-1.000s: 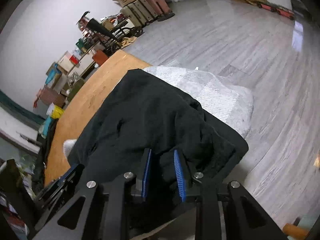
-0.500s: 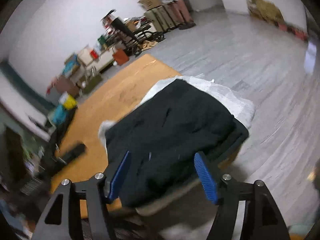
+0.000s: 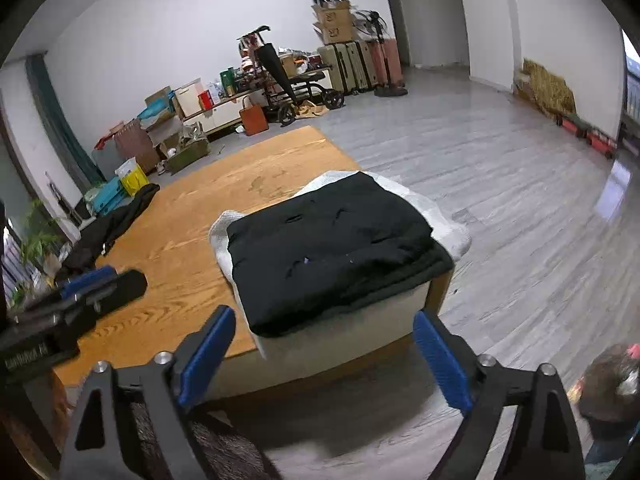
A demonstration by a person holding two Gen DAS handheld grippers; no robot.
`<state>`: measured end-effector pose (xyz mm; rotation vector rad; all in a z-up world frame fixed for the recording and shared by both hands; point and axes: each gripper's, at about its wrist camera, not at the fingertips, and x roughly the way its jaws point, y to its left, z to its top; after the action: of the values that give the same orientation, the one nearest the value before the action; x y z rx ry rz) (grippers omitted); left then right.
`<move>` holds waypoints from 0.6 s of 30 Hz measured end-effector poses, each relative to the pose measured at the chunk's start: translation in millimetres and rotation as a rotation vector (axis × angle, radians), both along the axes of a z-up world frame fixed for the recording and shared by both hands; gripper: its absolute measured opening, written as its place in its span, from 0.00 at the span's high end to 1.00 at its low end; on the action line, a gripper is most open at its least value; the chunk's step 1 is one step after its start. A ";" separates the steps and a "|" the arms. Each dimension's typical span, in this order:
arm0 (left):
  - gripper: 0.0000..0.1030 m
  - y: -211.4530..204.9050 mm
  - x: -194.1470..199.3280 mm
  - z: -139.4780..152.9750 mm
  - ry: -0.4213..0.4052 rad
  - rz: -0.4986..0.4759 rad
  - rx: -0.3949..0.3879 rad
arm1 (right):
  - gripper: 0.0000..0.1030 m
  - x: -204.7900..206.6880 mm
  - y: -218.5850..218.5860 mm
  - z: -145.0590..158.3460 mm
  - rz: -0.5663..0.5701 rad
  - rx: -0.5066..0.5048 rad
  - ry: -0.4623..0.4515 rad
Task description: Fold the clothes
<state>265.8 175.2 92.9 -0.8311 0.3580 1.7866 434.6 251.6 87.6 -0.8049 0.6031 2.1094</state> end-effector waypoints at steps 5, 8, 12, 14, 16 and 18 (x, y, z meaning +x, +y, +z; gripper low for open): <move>0.23 3.2 7.1 -5.3 -0.022 0.025 -0.003 | 0.09 5.7 -5.5 -3.7 0.022 0.065 -0.067; 0.23 4.0 10.8 -11.6 -0.014 0.038 -0.022 | 0.09 9.5 -4.7 -9.2 0.041 0.049 -0.053; 0.23 2.8 16.6 -18.1 -0.006 0.040 -0.045 | 0.09 13.9 0.6 -16.2 0.048 0.026 -0.019; 0.23 1.9 18.1 -19.2 -0.008 0.039 -0.046 | 0.09 15.7 2.9 -19.0 0.050 0.012 0.002; 0.23 1.2 18.4 -19.5 -0.013 0.040 -0.040 | 0.09 16.5 3.7 -21.1 0.056 0.000 0.014; 0.23 0.5 18.6 -18.9 -0.018 0.040 -0.034 | 0.09 18.5 6.4 -23.8 0.053 -0.017 0.026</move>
<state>284.4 175.7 74.0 -0.8832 0.3635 1.8135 453.1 258.0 63.7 -0.8122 0.6198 2.1683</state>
